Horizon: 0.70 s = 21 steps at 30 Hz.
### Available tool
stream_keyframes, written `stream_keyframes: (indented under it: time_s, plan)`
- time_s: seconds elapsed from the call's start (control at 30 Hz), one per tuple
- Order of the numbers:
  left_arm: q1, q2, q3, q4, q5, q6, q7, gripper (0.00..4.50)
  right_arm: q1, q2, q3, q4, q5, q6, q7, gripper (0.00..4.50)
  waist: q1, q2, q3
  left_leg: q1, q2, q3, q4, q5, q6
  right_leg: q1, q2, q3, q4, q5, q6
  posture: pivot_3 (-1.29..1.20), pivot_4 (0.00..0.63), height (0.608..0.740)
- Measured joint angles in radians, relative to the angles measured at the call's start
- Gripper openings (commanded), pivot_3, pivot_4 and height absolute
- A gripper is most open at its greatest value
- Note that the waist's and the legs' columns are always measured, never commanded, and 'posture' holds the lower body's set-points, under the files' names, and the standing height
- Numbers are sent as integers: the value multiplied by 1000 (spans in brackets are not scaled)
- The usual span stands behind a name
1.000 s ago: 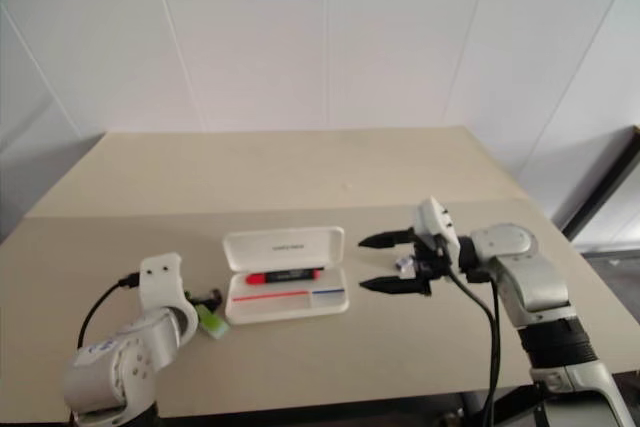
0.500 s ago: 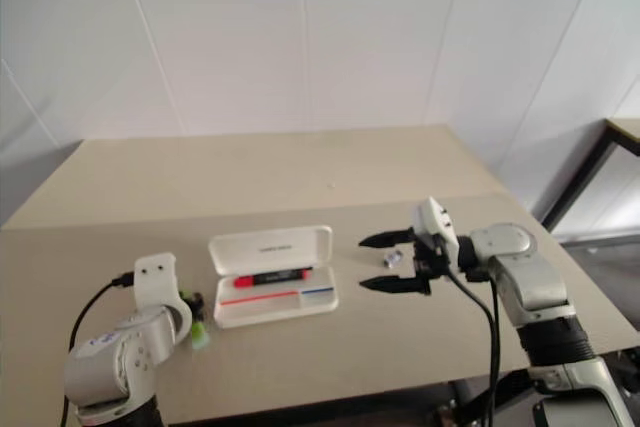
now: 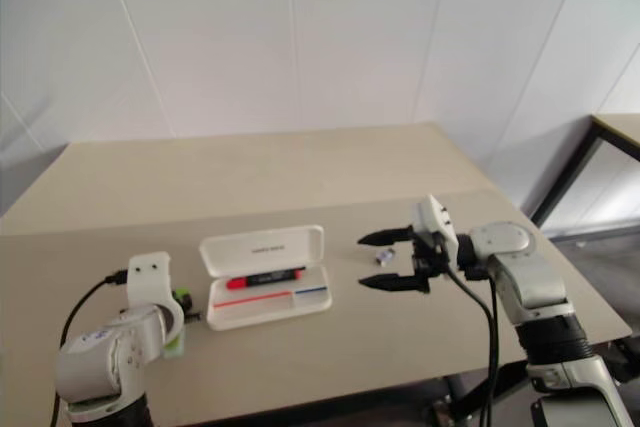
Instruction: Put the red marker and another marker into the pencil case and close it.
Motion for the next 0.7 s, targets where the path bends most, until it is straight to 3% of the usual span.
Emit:
stream_keyframes:
  time_s: [0.27, 0.3, 0.33, 0.5, 0.7]
  plan:
    - [28, 143, 3, 25, -63, -36, -168, 1088, 0, -1, -1, 0, 0, -1, 0, 4500, 11, 0, 0, -3, 0, -1, -10, -1, 0, -5, 0, 1, 1, 0, -1, 0, 150, 740]
    - [32, 156, 5, 25, -73, -41, -189, 1088, 0, -1, -2, 0, 0, -1, 0, 4500, 16, 0, 0, -5, 0, 0, -11, -1, 0, -8, 0, 1, 4, 1, 2, 0, 150, 740]
    - [34, 163, 11, 27, -82, -47, -207, 1088, 0, -1, -2, 0, -1, -1, 0, 4500, 22, 0, 0, -6, 0, 0, -11, -1, 0, -10, 0, 1, 6, 6, 15, 0, 150, 740]
    - [33, 265, 96, 77, -149, -74, -340, 1088, 1, -4, -4, 0, -1, -1, 0, 4500, 50, -1, 1, -8, 0, 0, -16, -3, -4, -19, 0, 1, 13, 4, 14, 0, 150, 740]
    - [26, 390, 130, 108, -232, -128, -473, 1088, 4, -11, -10, -1, 0, -1, 0, 4500, 93, -1, 1, -22, 0, 0, -15, -4, -5, -32, -2, 0, 14, 3, 13, 0, 150, 740]
